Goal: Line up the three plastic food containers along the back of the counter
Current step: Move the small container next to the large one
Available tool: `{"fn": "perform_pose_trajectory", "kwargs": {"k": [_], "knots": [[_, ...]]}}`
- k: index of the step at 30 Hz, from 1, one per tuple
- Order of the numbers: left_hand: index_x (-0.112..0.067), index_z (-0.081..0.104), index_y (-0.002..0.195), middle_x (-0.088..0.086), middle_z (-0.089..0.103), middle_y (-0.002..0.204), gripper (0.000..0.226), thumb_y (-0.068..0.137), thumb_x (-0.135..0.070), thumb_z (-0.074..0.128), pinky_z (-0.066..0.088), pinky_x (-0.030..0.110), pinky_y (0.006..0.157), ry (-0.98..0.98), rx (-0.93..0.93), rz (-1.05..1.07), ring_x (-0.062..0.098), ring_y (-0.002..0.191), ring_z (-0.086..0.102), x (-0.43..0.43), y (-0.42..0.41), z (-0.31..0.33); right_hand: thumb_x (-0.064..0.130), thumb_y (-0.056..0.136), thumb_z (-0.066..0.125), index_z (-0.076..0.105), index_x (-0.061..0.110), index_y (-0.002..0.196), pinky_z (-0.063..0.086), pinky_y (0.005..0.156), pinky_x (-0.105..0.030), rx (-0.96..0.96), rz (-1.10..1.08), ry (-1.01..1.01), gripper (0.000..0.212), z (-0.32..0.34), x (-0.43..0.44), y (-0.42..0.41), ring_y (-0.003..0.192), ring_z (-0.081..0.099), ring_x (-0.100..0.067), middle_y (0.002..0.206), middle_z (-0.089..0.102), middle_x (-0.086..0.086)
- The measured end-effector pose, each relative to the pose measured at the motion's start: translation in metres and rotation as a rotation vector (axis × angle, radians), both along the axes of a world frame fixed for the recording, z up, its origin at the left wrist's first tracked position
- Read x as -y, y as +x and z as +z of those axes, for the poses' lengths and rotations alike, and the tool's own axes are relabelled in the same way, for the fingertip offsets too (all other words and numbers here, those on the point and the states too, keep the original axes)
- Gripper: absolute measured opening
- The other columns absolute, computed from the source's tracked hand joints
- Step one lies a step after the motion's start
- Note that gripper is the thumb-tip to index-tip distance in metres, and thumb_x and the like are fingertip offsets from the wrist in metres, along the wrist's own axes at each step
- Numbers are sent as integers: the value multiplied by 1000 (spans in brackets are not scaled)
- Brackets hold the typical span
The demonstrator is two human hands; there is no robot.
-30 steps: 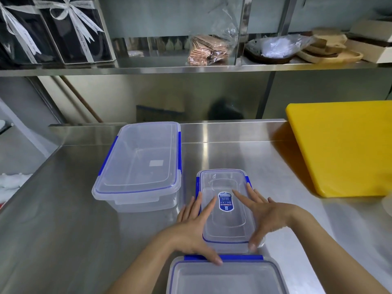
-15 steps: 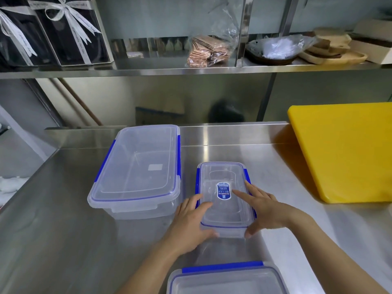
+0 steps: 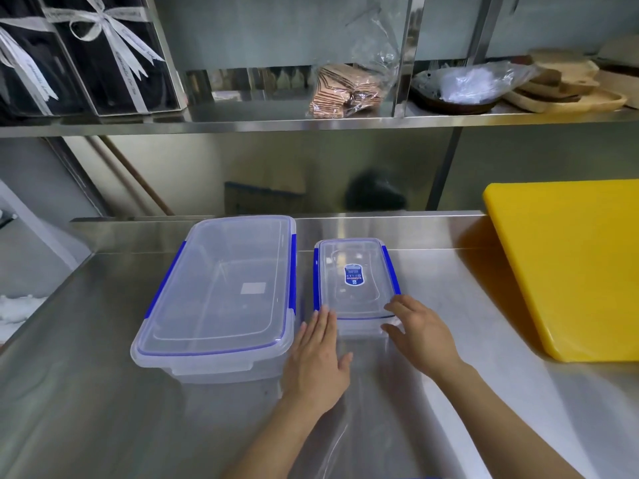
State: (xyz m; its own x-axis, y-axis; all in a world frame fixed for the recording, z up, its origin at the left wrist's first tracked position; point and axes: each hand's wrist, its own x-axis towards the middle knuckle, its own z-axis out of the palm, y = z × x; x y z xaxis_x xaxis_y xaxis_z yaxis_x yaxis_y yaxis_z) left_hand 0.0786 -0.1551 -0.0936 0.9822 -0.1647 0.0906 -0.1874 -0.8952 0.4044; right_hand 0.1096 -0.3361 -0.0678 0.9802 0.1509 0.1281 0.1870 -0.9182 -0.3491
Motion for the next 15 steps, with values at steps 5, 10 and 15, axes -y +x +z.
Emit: {"fn": "perform_pose_trajectory", "kwargs": {"k": [5,10,15], "knots": [[-22,-28,137,-5,-32,149,102,84,-49,54,-8,35,113,50,-214,-13,15,138,-24,5,27,-5,42,89,49,17,17,144,27,111,-35,-113,29,-135,69,-14,0,15,140,26,-21,156,18,-1],[-19,-32,135,0,-33,150,110,81,-50,58,-7,41,114,134,-293,3,21,140,-23,4,42,-1,53,86,47,-17,15,142,4,118,-44,-246,60,-238,93,-17,-8,20,144,-9,-18,157,-12,-2],[-25,-15,143,0,-21,155,90,87,-48,52,-4,39,115,35,-252,-16,20,141,-19,6,32,10,53,86,47,-12,15,143,4,117,-43,-259,29,-192,91,-9,-9,14,144,-10,-20,157,-12,-5]]}}
